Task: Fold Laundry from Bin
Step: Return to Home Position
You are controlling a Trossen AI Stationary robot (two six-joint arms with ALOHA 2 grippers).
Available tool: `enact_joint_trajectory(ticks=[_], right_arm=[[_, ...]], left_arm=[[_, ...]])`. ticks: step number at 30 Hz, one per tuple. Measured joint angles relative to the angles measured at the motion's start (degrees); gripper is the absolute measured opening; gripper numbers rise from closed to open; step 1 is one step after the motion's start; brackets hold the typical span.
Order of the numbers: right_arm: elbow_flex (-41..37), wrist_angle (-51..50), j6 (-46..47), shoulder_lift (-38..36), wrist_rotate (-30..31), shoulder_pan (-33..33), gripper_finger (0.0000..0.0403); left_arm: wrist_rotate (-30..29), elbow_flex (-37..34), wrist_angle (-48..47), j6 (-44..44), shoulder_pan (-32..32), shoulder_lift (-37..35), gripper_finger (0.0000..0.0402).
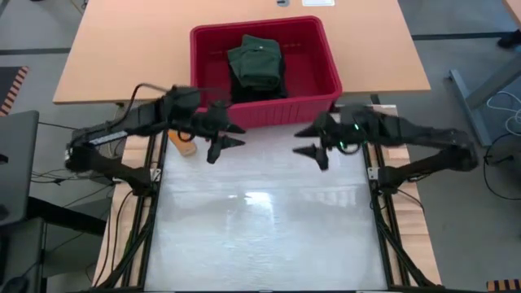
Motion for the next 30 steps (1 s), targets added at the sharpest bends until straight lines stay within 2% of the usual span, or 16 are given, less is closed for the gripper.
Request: enact_joint_trajectory(ticks=[4, 9, 12, 15, 18, 21, 27, 30], right_arm=[[-13.06, 12.11, 1.52, -7.14, 0.15, 0.1, 0.0291], [-26.39, 22.1, 6.06, -13.98, -0.04, -5.32, 0.0291], [-32.89, 26.09, 8.18, -16.8, -3.87, -9.5, 0.0291], [-37.67, 28.52, 11.23, -18.29, -9.29, -13.64, 0.0291], [-40.03, 28.54, 11.91, -18.3, -13.81, -16.74, 0.0291], [-40.68, 28.69, 11.25, -17.53, -14.62, -18.52, 0.0291], [-40.68, 28.36, -1.74, -13.19, -15.06, -18.16, 0.0289], [-40.72, 28.1, -2.92, -11.7, -16.01, -16.62, 0.0272]], left_arm=[[-2.39, -16.48, 15.47, -5.42, 0.08, -8.91, 0.0153], [-7.97, -31.67, 29.37, -6.24, 0.09, -17.42, 0.0145], [-10.88, -39.19, 34.89, -6.15, 0.87, -20.95, 0.0141], [-12.41, -45.71, 40.69, -10.73, 2.12, -23.16, 0.0137], [-12.33, -50.71, 45.99, -15.47, 3.08, -24.99, 0.0132], [-12.24, -54.22, 49.82, -18.84, 3.32, -26.38, 0.0127], [-11.8, -58.61, 52.35, -23.11, 2.36, -26.76, 0.0113], [-11.49, -59.59, 50.5, -26.47, 1.77, -27.02, 0.0102]])
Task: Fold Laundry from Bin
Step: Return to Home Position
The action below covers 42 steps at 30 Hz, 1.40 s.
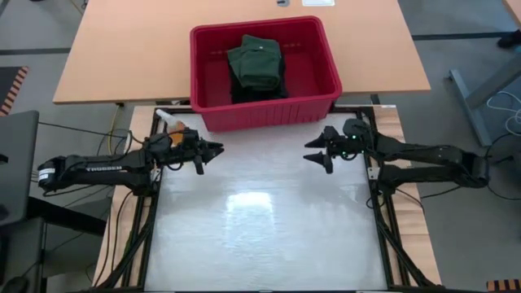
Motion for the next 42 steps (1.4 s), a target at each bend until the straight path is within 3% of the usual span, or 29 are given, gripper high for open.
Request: enact_joint_trajectory(ticks=[5, 10, 12, 17, 21, 29, 35, 42], right_arm=[[0.0, -1.34, -2.38, -3.33, -0.47, -1.2, 0.0181], [0.02, -10.69, -7.76, -11.54, -5.33, -6.62, 0.0042], [-0.15, -14.94, -8.99, -13.9, -6.63, -9.42, 0.0017], [-6.13, -10.51, -4.52, -19.1, -12.18, -15.1, 0.0039], [-12.7, -4.02, 1.7, -22.54, -14.17, -17.16, 0.0032], [-22.41, 4.78, 8.04, -28.02, -13.92, -17.3, 0.0016], [-26.34, 11.41, 12.68, -29.66, -7.53, -17.36, 0.0032], [-26.36, 14.82, 10.5, -30.24, -8.64, -17.36, 0.0018]], left_arm=[[2.09, -0.3, -5.18, -1.59, -0.1, -7.4, 0.0069], [-8.7, -0.31, -14.87, 1.48, -0.06, -18.58, 0.0029], [-11.39, -0.31, -17.37, 1.54, -0.09, -21.34, 0.0015], [-11.98, -0.78, -19.67, 2.68, -0.09, -24.43, 0.0002], [-12.4, -5.9, -16.55, -0.01, -0.11, -25.57, 0.0003], [-11.37, -18.98, -0.69, -7.62, -0.12, -28.15, 0.0004], [-11.85, -18.86, 0.57, -4.04, -0.09, -28.26, 0.0004], [-7.01, -18.86, 0.79, -1.63, -0.06, -28.99, 0.0004]])
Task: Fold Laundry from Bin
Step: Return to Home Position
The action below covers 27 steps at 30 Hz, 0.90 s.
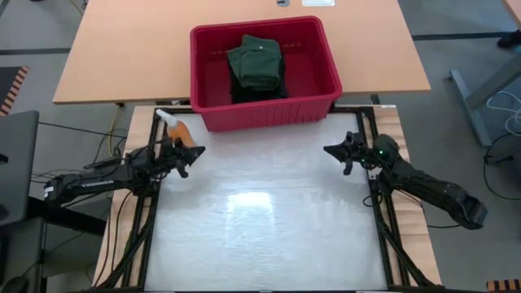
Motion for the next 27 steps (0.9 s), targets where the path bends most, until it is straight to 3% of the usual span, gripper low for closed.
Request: enact_joint_trajectory(ticks=[6, 13, 18, 23, 27], right_arm=[[0.94, -0.75, 0.0, -3.39, -1.99, 0.0, 0.0025], [0.94, -10.41, 0.44, -8.64, -1.82, 0.83, 0.0019], [1.03, -15.93, 0.08, -10.87, 3.47, 4.66, 0.0019], [0.0, -12.02, -1.02, -11.2, 10.55, 9.07, 0.0018], [-0.02, -12.14, -3.47, -11.16, 12.41, 11.5, 0.0022]], left_arm=[[2.71, 0.0, -4.87, -0.04, 0.0, -5.87, 0.0004], [5.74, 0.0, -16.48, -1.06, 0.0, -14.37, 0.0004], [9.32, 0.0, -17.42, 0.78, 0.0, -14.16, 0.0004], [9.37, -0.02, -21.13, 1.18, 0.0, -14.36, 0.0004], [9.34, -0.02, -21.9, 1.4, 0.0, -13.63, 0.0004]])
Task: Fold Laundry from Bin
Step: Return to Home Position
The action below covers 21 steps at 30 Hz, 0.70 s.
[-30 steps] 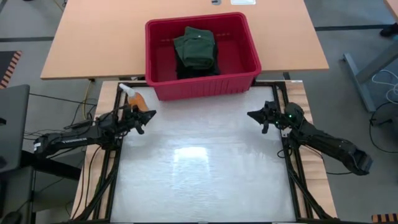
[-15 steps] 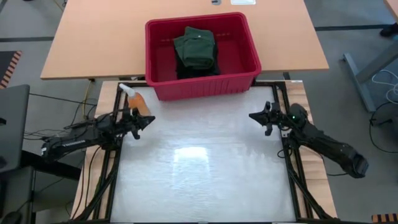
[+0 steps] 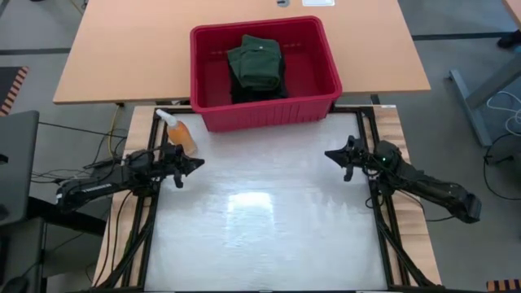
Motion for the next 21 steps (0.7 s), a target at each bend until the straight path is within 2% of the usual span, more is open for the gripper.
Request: enact_joint_trajectory(ticks=[6, 12, 21], right_arm=[[-0.04, -2.11, 2.7, 0.12, 0.6, 1.74, 0.0031], [-0.06, -2.28, 2.85, 0.16, 0.61, 2.18, 0.0035], [-0.09, -2.6, 2.88, 0.16, 0.59, 2.16, 0.0037]], left_arm=[[-0.07, 0.0, 0.01, -2.44, -0.02, 0.94, 0.0004], [-4.1, 0.0, -0.66, 6.41, -0.02, 0.94, 0.0004], [-4.57, 0.0, -0.68, 6.49, -0.02, 0.94, 0.0004]])
